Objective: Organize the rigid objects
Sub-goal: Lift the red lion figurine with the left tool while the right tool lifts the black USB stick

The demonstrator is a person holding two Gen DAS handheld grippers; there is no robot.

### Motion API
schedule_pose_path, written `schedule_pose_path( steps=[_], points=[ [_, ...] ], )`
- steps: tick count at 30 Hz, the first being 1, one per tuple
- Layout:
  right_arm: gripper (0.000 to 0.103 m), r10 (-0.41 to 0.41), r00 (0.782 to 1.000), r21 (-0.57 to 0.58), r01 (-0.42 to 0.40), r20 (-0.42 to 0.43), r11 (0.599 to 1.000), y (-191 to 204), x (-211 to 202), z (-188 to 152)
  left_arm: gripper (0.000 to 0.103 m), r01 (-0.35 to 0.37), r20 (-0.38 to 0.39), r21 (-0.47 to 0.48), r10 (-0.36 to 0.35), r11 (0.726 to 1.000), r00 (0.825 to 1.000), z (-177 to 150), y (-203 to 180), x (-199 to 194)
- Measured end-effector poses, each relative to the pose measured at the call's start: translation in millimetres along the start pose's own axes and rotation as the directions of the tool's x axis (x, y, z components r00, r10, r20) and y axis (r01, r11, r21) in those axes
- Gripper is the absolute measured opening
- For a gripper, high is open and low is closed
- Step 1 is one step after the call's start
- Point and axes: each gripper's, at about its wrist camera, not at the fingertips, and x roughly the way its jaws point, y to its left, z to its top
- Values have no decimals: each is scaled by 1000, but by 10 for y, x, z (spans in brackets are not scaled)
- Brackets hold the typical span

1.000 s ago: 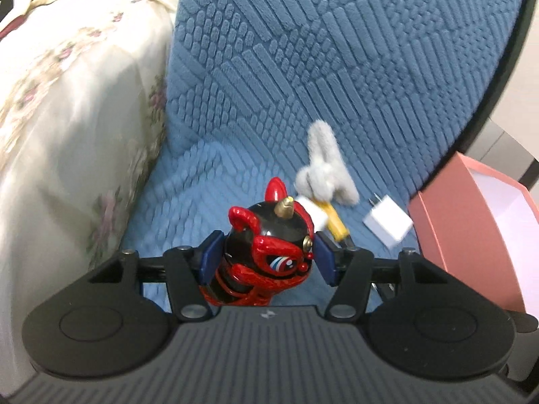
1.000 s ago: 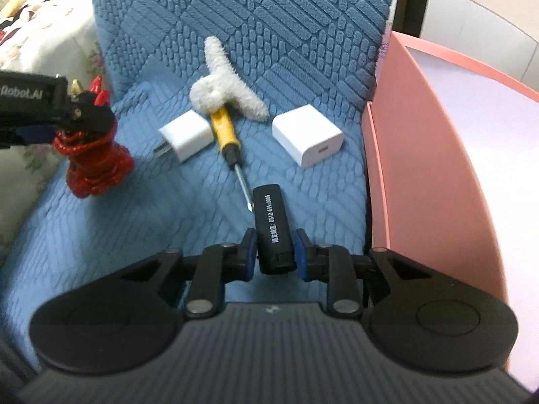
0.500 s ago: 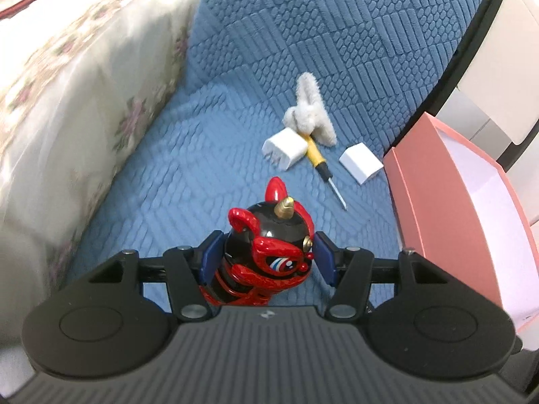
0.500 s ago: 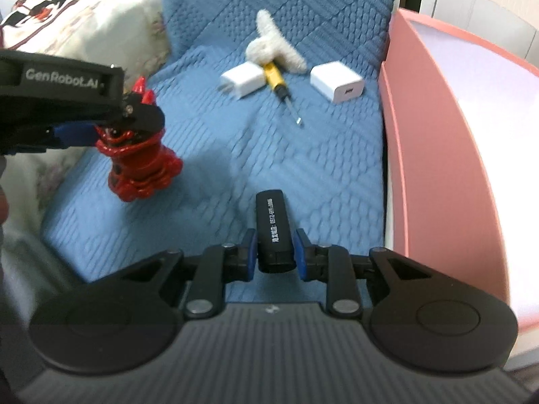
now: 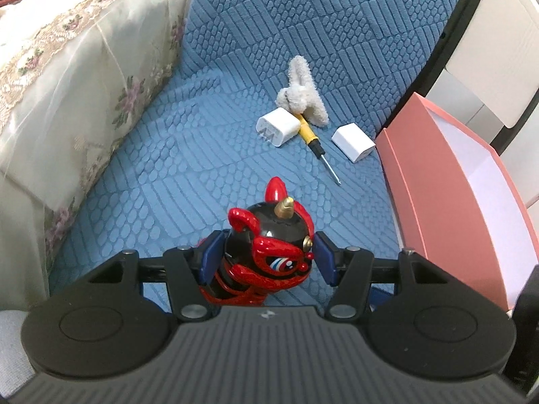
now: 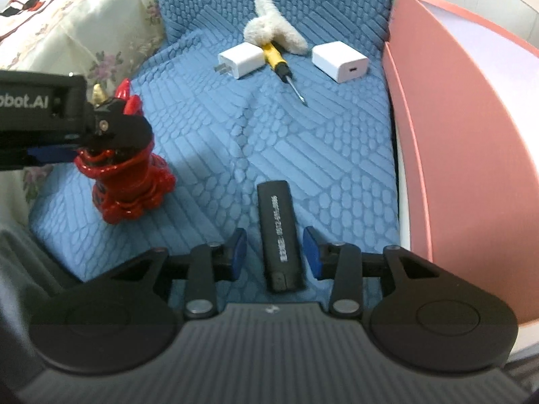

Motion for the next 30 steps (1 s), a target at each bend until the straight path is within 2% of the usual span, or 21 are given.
schedule_pose_path(
  steps=[1, 2, 7, 20, 21, 22, 30],
  points=[
    [38, -1, 1000, -7, 1, 2, 1000, 8, 10, 7, 63, 0, 0, 2, 0, 1000, 1000, -1, 3, 5],
    [28, -1, 1000, -7, 1, 0, 1000, 10, 13, 17, 63, 2, -1, 2, -2, 1000, 1000, -6, 8, 3],
    [27, 20, 1000, 53, -19, -15, 998, -50, -13, 61, 63, 14, 8, -10, -13, 1000, 1000, 2, 20, -47],
    [27, 56, 998, 82, -58, 29, 995, -137, -350, 201, 63, 12, 38, -20, -11, 1000, 999, 116, -107, -372],
    [24, 59, 998, 83, -61, 31, 995, -145, -369, 204, 63, 11, 42, -19, -11, 1000, 999, 132, -126, -397],
    [6, 64, 997, 82, -67, 36, 994, -154, -395, 213, 63, 14, 46, -21, -13, 1000, 999, 149, -143, -425],
    [4, 93, 994, 56, -95, 49, 994, -159, -436, 313, 63, 8, 49, -32, -6, 999, 999, 179, -220, -463]
  ],
)
